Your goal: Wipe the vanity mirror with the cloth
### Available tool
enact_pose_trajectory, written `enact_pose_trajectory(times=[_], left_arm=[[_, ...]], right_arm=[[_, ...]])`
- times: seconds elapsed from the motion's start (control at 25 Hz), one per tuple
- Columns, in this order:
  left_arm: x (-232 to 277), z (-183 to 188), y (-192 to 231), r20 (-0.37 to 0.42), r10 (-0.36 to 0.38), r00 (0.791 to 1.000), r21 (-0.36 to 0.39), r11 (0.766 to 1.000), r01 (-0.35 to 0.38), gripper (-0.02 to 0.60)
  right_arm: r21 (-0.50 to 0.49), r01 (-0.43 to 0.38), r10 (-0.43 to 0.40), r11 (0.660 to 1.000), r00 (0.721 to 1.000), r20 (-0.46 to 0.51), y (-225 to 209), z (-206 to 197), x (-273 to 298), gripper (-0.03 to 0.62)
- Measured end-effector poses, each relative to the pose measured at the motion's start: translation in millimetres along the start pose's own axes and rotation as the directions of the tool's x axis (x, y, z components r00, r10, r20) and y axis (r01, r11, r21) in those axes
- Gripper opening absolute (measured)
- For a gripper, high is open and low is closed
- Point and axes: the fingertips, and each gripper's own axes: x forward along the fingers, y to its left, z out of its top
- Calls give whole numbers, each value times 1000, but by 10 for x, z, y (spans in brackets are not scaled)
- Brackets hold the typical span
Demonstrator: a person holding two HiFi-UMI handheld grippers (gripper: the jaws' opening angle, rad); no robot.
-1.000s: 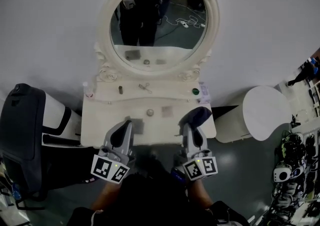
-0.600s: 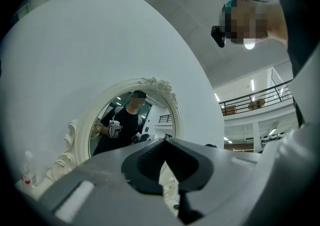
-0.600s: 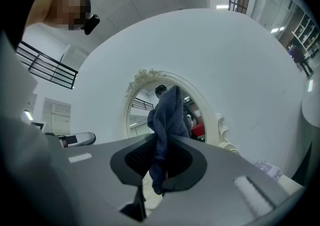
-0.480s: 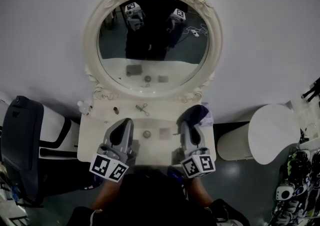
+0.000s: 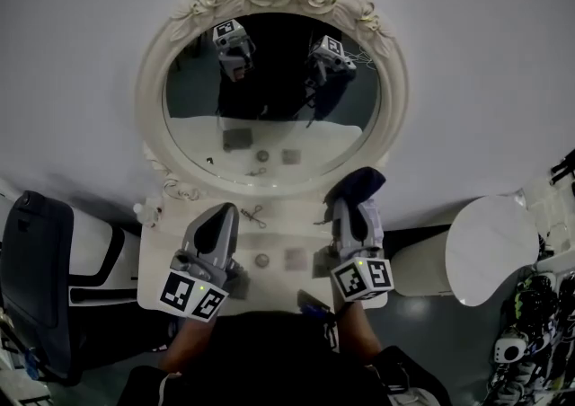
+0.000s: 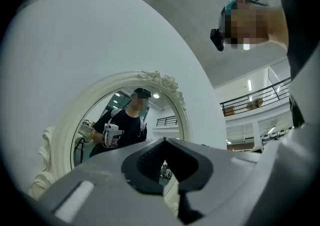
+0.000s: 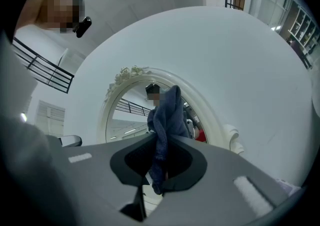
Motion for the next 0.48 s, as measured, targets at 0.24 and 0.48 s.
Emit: enact_pose_trajectory(times=[0.24, 0.48], left_arm=[[326, 27, 170, 14, -22, 1000, 3, 1000, 21, 3], [630, -4, 318, 27, -31, 999, 2, 1000, 31, 3]], right_arm=[[2, 19, -20, 1000, 999, 29, -187, 100, 409, 43], [36, 41, -43, 998, 997, 65, -475, 217, 795, 43]])
